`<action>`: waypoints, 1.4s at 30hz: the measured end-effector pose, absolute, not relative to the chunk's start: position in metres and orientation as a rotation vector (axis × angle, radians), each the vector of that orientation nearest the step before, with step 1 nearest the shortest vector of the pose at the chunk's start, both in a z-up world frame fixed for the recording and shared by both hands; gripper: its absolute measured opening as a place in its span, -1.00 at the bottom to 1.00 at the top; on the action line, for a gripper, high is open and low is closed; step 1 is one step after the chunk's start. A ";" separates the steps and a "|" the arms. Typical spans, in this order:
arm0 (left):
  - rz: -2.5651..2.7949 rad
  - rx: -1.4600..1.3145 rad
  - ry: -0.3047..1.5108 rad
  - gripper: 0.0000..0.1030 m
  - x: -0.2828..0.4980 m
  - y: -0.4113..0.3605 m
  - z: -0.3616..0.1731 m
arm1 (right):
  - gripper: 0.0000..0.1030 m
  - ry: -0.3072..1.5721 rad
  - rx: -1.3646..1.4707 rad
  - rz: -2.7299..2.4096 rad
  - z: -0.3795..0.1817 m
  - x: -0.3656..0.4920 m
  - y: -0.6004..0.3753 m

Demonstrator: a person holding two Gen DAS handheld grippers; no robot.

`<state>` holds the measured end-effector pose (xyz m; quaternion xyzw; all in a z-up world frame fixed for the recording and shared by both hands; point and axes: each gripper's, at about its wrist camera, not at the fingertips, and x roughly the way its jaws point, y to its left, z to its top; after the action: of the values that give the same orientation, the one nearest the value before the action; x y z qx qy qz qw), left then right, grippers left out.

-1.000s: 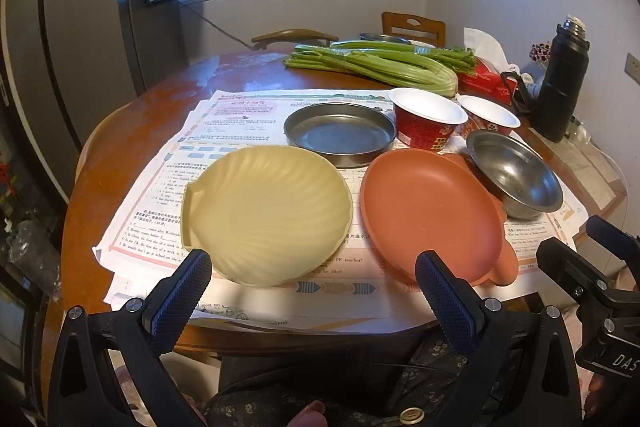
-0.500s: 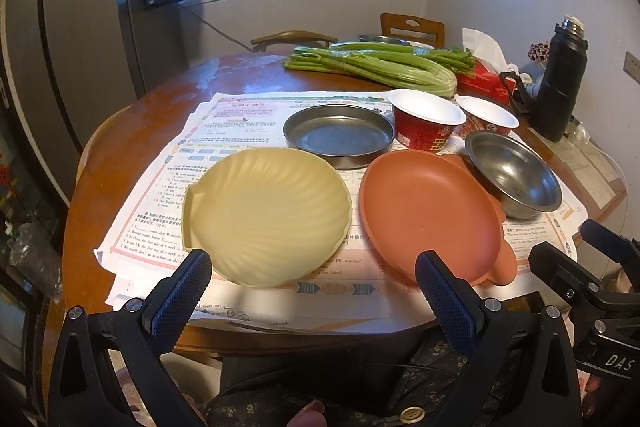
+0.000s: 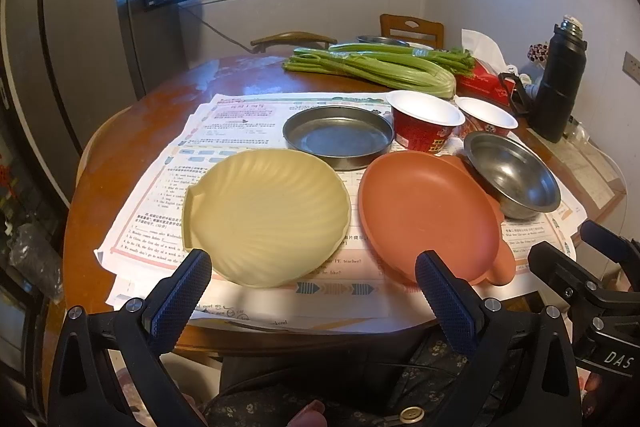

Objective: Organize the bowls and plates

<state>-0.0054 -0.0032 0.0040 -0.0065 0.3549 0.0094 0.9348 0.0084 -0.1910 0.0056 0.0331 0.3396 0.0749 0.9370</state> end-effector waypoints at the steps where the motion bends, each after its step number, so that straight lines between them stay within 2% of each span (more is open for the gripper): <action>1: 0.020 -0.012 0.725 0.98 -0.005 -0.003 0.004 | 0.96 0.693 0.069 0.153 0.006 0.008 -0.191; 27: 0.019 -0.032 0.733 0.98 -0.003 -0.004 0.004 | 0.96 0.676 0.056 0.153 0.011 0.008 -0.192; 42: 0.128 -0.141 0.691 0.98 -0.002 0.057 0.020 | 0.96 0.588 0.025 0.278 0.048 0.009 -0.165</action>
<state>-0.0015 0.0572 0.0203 -0.0692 0.3381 0.0625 0.9365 0.0094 -0.1647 0.0478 0.0121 0.2888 0.1367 0.9475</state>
